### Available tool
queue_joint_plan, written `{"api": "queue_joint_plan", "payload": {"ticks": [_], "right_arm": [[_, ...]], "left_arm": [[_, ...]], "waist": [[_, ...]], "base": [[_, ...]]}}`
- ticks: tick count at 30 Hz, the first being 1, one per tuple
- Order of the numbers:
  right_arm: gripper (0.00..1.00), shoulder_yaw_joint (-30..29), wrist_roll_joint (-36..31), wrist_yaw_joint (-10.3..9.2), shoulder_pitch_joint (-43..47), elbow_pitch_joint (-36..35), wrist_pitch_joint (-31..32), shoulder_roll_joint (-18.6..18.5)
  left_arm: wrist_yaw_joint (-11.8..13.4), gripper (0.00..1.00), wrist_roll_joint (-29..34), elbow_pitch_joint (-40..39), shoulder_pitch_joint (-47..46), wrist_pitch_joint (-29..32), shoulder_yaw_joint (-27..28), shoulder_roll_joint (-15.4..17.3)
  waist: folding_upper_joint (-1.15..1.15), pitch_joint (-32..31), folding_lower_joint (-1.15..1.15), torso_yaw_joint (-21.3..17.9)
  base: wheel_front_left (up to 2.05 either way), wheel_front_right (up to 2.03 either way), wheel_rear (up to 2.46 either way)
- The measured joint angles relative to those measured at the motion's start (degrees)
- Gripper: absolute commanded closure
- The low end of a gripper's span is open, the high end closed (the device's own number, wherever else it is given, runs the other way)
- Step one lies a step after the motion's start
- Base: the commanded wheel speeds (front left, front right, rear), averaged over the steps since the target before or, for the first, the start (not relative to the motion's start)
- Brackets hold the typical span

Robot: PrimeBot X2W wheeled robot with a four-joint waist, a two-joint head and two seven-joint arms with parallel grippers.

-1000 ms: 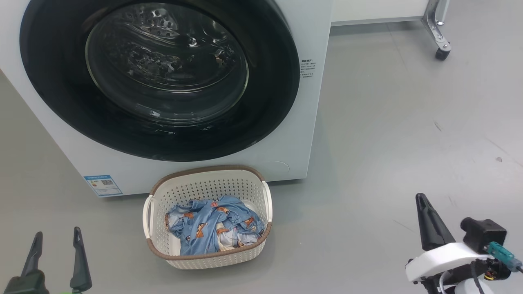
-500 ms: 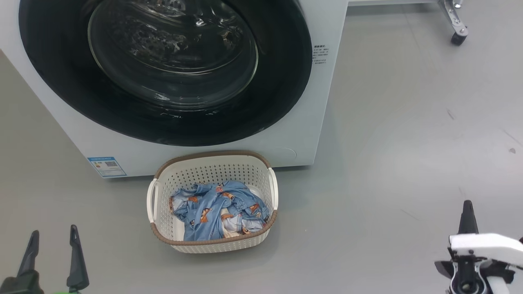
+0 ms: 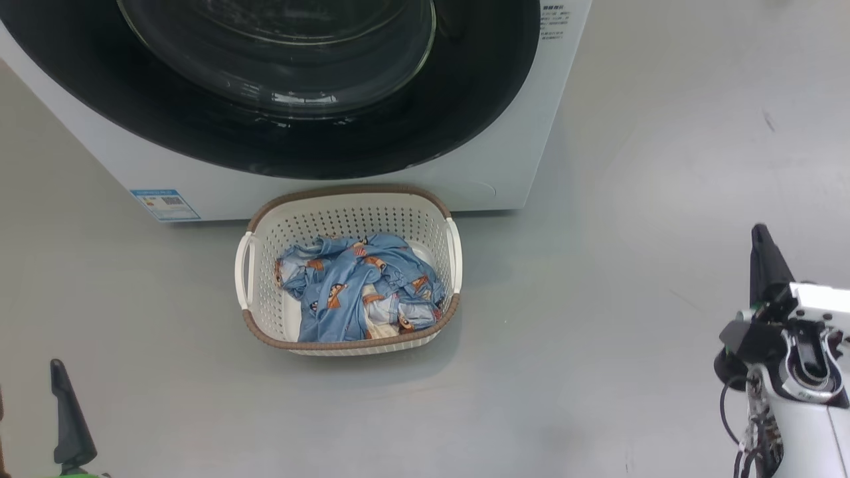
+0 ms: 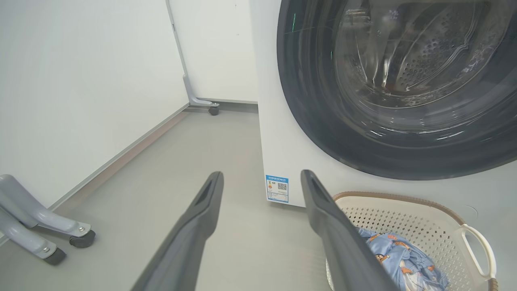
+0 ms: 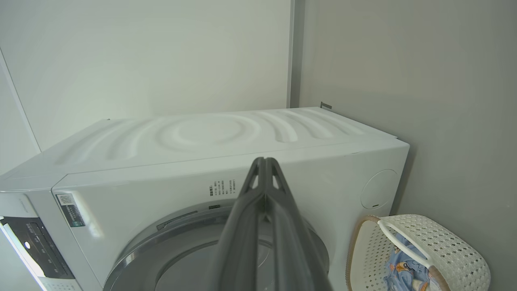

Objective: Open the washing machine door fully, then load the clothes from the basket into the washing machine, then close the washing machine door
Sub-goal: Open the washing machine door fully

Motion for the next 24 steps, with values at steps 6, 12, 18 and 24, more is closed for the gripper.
{"api": "queue_joint_plan", "payload": {"ticks": [6, 12, 18, 24], "right_arm": [[1.00, -0.2, 2.0, 0.00, -7.2, -1.7, 6.1, -1.5], [1.00, -0.2, 2.4, 0.00, -16.2, -3.3, 10.4, -6.5], [1.00, 1.3, 2.4, 0.00, -24.5, -4.6, 13.8, -9.3], [1.00, 4.4, 2.3, 0.00, -30.6, -4.7, 17.7, -10.6]], "left_arm": [[0.0, 0.00, -1.2, -1.8, -0.1, 0.0, 0.8, -0.1], [-0.5, 0.00, -1.9, -4.3, -2.7, 0.0, 0.6, -0.1], [-0.5, 0.00, -2.8, -5.6, -5.2, 0.0, 0.6, -0.2], [-0.5, 0.00, -2.8, -5.9, -6.8, 0.0, 0.8, -0.4]], "waist": [[0.00, 4.6, 0.00, 0.4], [0.00, 10.2, 0.00, 1.0], [0.00, 15.0, 0.00, 1.8], [0.00, 19.1, 0.01, 2.8]], "base": [[0.00, 0.00, 0.00], [0.00, 0.00, 0.00], [0.00, 0.00, 0.00], [0.00, 0.00, 0.00]]}}
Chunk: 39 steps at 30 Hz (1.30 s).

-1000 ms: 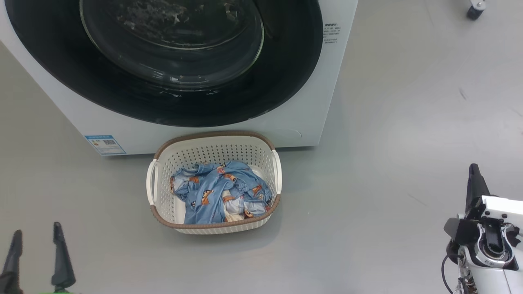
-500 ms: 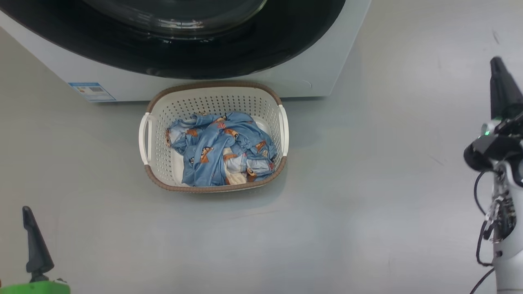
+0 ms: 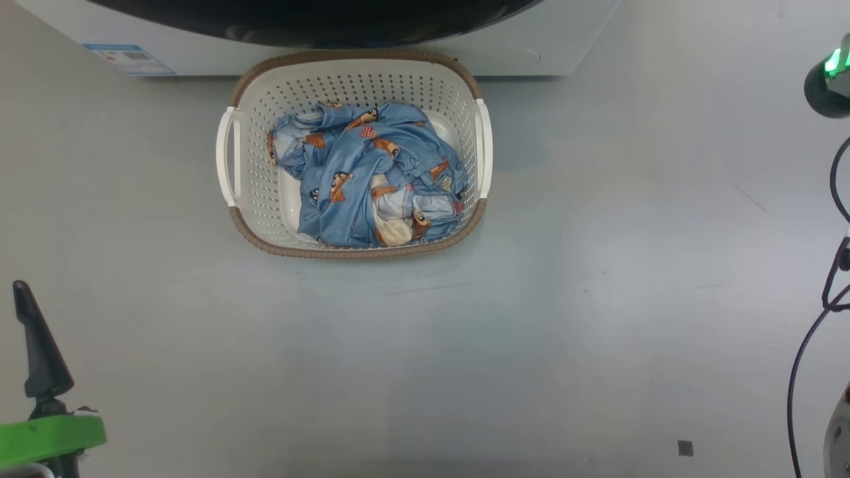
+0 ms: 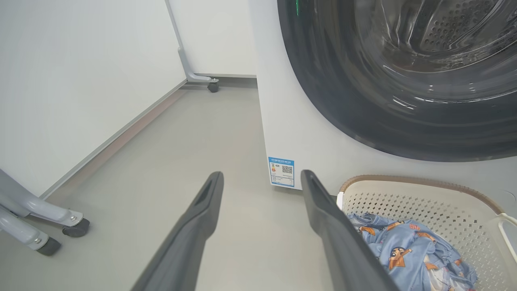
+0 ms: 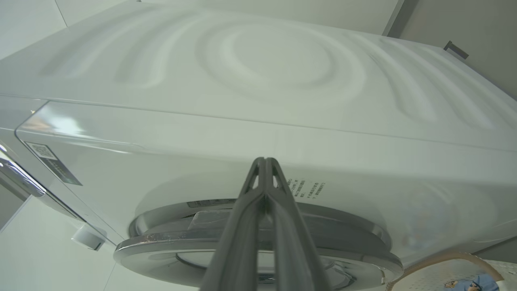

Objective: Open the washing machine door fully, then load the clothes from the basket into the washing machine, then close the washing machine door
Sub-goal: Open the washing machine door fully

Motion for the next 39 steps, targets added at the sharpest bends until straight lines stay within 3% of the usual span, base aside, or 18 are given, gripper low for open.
{"api": "queue_joint_plan", "payload": {"ticks": [14, 39], "right_arm": [[1.00, 6.5, -1.2, 0.00, -8.6, 1.6, 6.8, 0.1], [1.00, 9.3, -2.1, 0.00, -15.9, 5.0, 10.8, 0.5]], "left_arm": [[-0.1, 0.00, 0.0, 1.0, -1.1, 0.0, 0.3, -0.1], [-0.1, 0.00, -1.0, 3.2, -2.3, 0.0, -4.4, -0.3]], "waist": [[0.00, 3.3, 0.00, 1.5], [0.00, 3.8, -0.01, 6.7]], "base": [[0.00, 0.00, 0.00], [0.00, 0.00, 0.00]]}}
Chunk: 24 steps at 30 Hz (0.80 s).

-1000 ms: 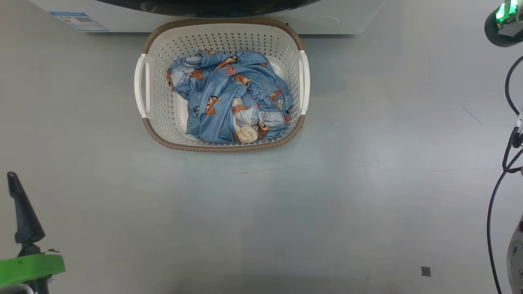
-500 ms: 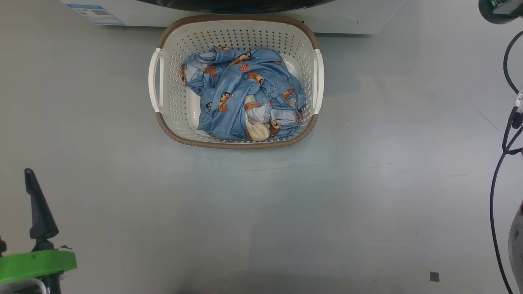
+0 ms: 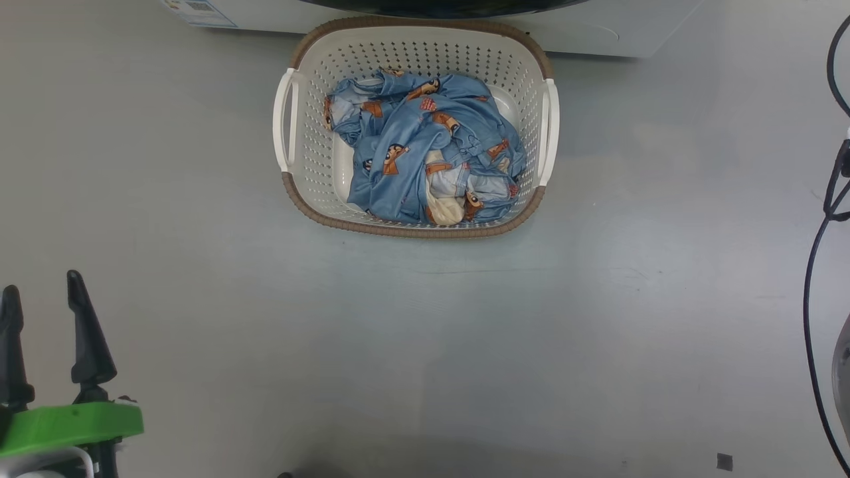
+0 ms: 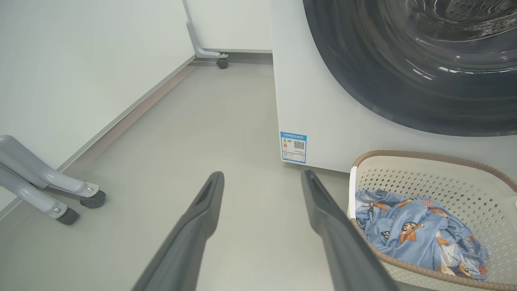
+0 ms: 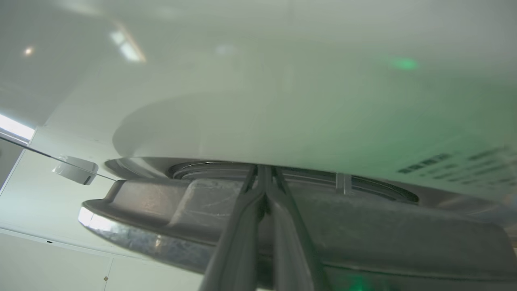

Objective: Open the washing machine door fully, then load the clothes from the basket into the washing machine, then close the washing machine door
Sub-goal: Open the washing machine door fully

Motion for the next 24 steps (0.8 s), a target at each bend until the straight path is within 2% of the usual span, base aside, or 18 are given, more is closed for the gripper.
{"api": "queue_joint_plan", "payload": {"ticks": [12, 24], "right_arm": [[1.00, 1.2, -0.4, 0.01, -2.4, 1.3, 1.7, -0.2], [1.00, 6.0, 0.1, 0.01, -2.1, 1.4, 6.9, 2.2]], "left_arm": [[0.0, 0.00, -0.4, 0.5, 0.2, 0.0, -0.6, -0.1], [0.0, 0.00, -0.6, 0.1, 0.0, 0.0, 3.0, -0.1]], "waist": [[0.00, 0.5, 0.00, 0.7], [0.00, 0.3, 0.00, -1.8]], "base": [[0.00, 0.00, 0.00], [0.00, 0.00, 0.00]]}}
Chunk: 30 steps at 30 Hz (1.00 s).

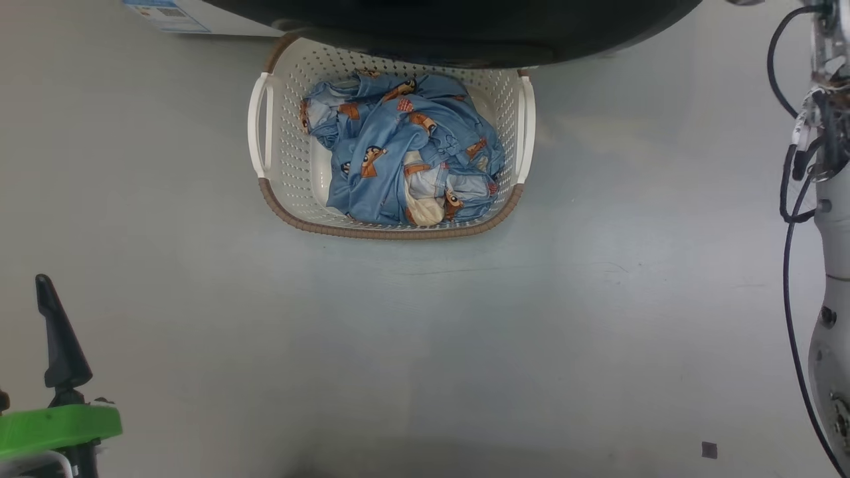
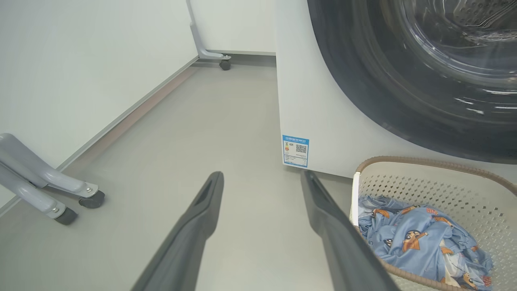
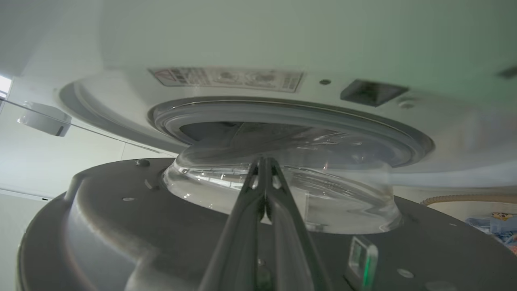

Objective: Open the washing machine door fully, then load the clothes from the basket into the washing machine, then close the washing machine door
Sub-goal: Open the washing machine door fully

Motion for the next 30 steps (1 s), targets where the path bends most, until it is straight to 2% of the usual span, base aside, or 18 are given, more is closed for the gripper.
{"api": "queue_joint_plan", "payload": {"ticks": [15, 30], "right_arm": [[1.00, 10.7, -0.4, -0.01, 10.1, -3.6, 7.7, 4.0], [1.00, 19.1, 4.4, -0.01, 26.0, -6.7, 11.7, 5.8]], "left_arm": [[0.0, 0.00, -0.5, 1.6, -2.6, 0.0, 1.9, 0.0], [0.0, 0.00, -1.0, 5.6, -2.0, 0.0, 0.8, 0.0]], "waist": [[0.00, -4.5, 0.00, -4.3], [0.00, -14.4, 0.00, -7.0]], "base": [[0.00, 0.00, 0.00], [0.00, 0.00, 0.00]]}}
